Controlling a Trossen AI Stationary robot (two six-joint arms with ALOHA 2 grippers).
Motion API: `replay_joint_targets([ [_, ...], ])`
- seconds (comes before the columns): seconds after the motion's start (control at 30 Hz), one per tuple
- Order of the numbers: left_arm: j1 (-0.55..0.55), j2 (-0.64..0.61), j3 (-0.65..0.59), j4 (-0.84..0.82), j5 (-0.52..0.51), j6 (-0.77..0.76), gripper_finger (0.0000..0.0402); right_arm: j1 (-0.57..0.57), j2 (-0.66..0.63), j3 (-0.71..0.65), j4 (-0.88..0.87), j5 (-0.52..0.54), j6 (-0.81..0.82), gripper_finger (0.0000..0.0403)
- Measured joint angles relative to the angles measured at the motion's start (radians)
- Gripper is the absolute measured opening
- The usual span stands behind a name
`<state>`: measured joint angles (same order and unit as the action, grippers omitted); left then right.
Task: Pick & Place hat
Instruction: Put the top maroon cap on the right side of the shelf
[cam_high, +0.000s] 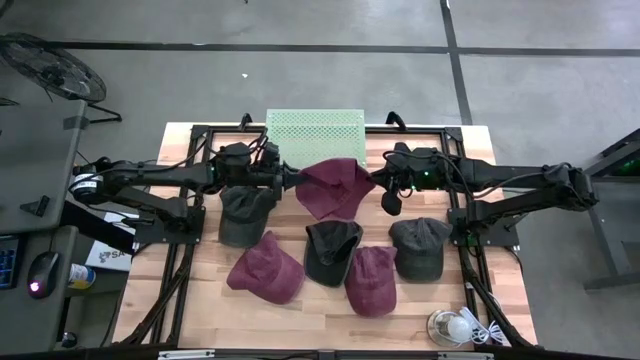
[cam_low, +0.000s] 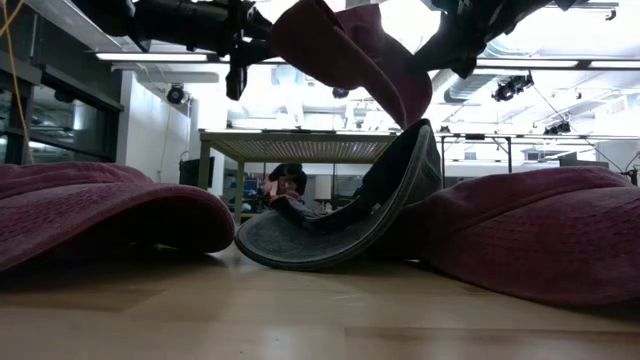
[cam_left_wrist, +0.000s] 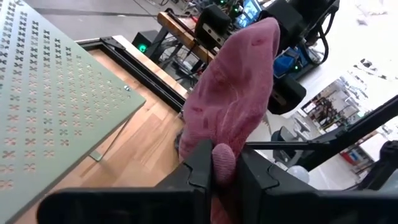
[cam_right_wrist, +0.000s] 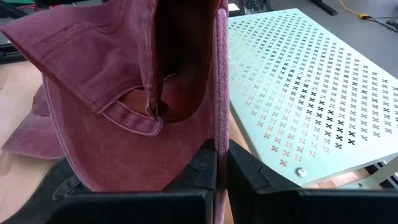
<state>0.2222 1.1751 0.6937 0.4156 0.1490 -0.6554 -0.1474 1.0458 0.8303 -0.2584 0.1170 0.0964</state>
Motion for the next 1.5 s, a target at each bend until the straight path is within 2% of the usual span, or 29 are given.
replay_joint_targets([
  [0.27,0.000,0.000,0.000,0.060,-0.007,0.019,0.0020,0.000,-0.019,0.000,-0.014,0.051,-0.009,0.0049],
  [0.47,0.000,0.000,0.000,0.160,-0.014,0.006,0.0020,-0.001,-0.083,0.001,-0.035,0.082,-0.028,0.0057],
  [0.63,0.000,0.000,0.026,0.169,0.114,0.090,0.0020,0.000,-0.152,0.001,-0.025,0.024,-0.014,0.0057],
  [0.83,-0.013,0.007,0.122,0.137,0.345,0.177,0.0020,0.005,-0.184,0.001,-0.011,-0.165,0.014,0.0057],
  [0.97,-0.039,0.006,0.215,-0.005,0.451,0.293,0.0020,0.050,-0.146,0.001,-0.013,-0.176,-0.013,0.0057],
  [1.1,-0.066,0.009,0.318,-0.302,0.473,0.480,0.0020,0.104,-0.104,0.001,0.005,-0.177,-0.103,0.0058],
  [1.27,-0.105,0.049,0.453,-0.656,0.401,0.689,0.0020,0.157,-0.048,0.001,0.114,-0.149,-0.156,0.0058],
  [1.5,-0.190,0.114,0.575,-0.866,0.276,0.839,0.0020,0.214,0.098,0.001,0.350,-0.142,-0.258,0.0058],
])
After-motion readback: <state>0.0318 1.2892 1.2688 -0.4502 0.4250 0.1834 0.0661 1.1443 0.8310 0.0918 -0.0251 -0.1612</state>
